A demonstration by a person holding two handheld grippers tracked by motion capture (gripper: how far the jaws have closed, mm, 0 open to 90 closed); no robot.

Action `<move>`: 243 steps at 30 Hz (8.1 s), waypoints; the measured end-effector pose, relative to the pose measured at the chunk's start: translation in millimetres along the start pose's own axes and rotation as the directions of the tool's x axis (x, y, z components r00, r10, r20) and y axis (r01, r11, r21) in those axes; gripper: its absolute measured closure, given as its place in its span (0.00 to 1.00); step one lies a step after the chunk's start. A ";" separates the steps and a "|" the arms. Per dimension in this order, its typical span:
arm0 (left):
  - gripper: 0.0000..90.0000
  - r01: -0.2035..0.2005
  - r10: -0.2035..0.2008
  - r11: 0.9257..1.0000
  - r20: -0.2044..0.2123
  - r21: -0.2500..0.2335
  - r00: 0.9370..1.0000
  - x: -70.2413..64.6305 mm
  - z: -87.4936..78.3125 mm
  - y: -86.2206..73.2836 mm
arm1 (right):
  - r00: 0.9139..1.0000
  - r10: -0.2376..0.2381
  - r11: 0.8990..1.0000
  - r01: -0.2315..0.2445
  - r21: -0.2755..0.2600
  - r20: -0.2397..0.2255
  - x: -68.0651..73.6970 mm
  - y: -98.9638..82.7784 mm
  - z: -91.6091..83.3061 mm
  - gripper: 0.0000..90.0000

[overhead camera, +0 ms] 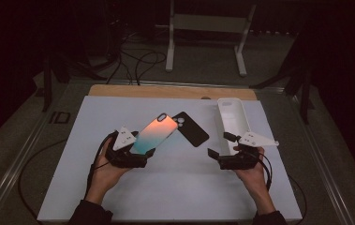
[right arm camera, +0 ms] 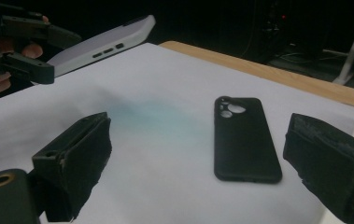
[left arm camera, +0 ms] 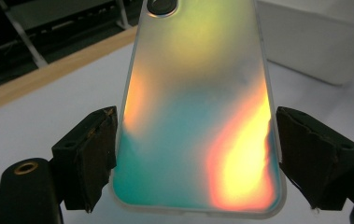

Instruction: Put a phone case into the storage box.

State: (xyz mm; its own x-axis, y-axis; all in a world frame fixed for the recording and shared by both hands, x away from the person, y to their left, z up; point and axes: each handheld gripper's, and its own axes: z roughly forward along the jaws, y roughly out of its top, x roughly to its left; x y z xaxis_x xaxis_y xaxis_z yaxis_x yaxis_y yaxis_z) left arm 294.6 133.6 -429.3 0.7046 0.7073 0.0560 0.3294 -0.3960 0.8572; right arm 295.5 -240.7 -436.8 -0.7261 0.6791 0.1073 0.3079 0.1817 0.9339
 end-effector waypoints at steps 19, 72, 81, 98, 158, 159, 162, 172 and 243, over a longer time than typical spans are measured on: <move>0.19 -0.070 0.072 0.996 0.040 -0.060 0.997 -22.0 29.7 28.3 | 0.992 0.045 0.998 -0.041 0.044 -0.114 9.1 39.4 43.9 0.08; 0.25 0.036 -0.027 0.999 0.214 -0.039 0.976 -27.8 42.7 30.1 | 0.965 0.101 0.990 -0.073 0.123 -0.244 25.6 70.8 66.9 0.97; 0.28 0.068 -0.056 0.997 0.309 -0.028 0.949 -18.7 38.9 23.4 | 0.945 0.031 0.995 0.001 0.097 -0.327 32.2 78.6 59.2 0.96; 0.62 -0.013 0.042 0.998 0.471 -0.064 0.881 -26.3 37.0 20.1 | 0.880 -0.078 0.985 0.141 0.100 -0.469 47.4 86.4 57.9 0.95; 0.90 0.064 -0.066 0.998 0.185 0.014 0.981 -52.7 54.9 12.5 | 0.999 0.032 0.999 -0.032 -0.013 0.023 72.0 90.6 67.2 0.17; 0.90 0.068 -0.070 0.998 0.188 0.014 0.980 -53.4 56.0 12.5 | 0.999 0.030 0.999 -0.030 -0.012 0.024 71.7 90.4 67.5 0.17; 0.90 0.067 -0.069 0.998 0.188 0.013 0.980 -54.8 57.2 12.7 | 0.999 0.032 0.999 -0.031 -0.008 0.030 71.2 90.0 68.2 0.16; 0.89 0.065 -0.067 0.998 0.197 0.016 0.978 -58.5 59.8 13.4 | 0.998 0.037 0.999 -0.037 0.005 0.047 68.6 87.8 70.0 0.18; 0.01 0.113 -0.155 0.971 -0.194 -0.210 0.969 19.1 -57.7 -94.1 | 0.990 0.053 0.998 -0.050 -0.024 0.130 29.3 88.7 47.1 0.18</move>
State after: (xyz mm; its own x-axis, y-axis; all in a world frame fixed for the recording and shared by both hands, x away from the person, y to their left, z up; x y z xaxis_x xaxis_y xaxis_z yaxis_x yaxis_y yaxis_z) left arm 240.8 218.2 -479.4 0.5101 0.8599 0.0208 0.2673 -0.1815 0.9464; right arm 330.4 -171.2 -366.9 -0.6227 0.7745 0.1111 0.3288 0.1302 0.9354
